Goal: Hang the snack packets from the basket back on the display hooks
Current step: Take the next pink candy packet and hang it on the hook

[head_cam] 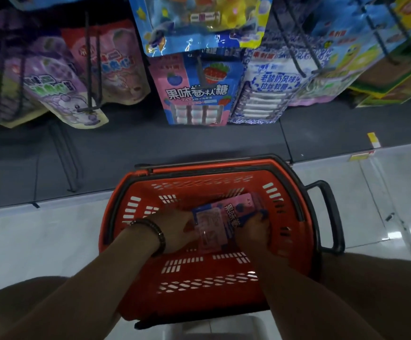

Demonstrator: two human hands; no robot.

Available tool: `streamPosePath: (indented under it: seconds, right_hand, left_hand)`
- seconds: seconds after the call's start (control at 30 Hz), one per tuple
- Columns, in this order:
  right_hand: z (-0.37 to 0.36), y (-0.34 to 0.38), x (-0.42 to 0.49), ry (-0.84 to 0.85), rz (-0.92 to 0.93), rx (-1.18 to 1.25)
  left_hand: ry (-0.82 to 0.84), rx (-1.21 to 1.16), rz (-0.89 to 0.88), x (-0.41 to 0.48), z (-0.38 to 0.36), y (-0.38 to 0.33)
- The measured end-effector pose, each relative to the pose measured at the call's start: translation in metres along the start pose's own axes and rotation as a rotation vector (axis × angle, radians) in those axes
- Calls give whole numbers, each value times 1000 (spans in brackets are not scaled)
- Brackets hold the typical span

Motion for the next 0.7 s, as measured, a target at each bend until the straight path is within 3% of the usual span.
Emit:
streamPosePath:
  seconds: [0.17, 0.3, 0.5, 0.7]
  right_hand:
    - [-11, 6, 12, 100, -60, 47]
    - [-7, 9, 18, 131, 91, 44]
    - [6, 19, 9, 332, 248, -31]
    - [80, 46, -25, 456, 585, -111]
  left_hand:
    - [-26, -22, -16, 7, -2, -4]
    - [-23, 1, -11, 9, 0, -1]
    - [-7, -30, 14, 5, 4, 1]
    - [-167, -135, 117, -15, 17, 24]
Point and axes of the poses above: each hand's wrist, its own x-axis towards the middle knuckle, its own z-axis out of the back of the hand, y = z × x, the point moved 4 cm from there along x, towards the middle knuckle, and after that the axes turned 6 degrees about -y, right-handed, at the moved point
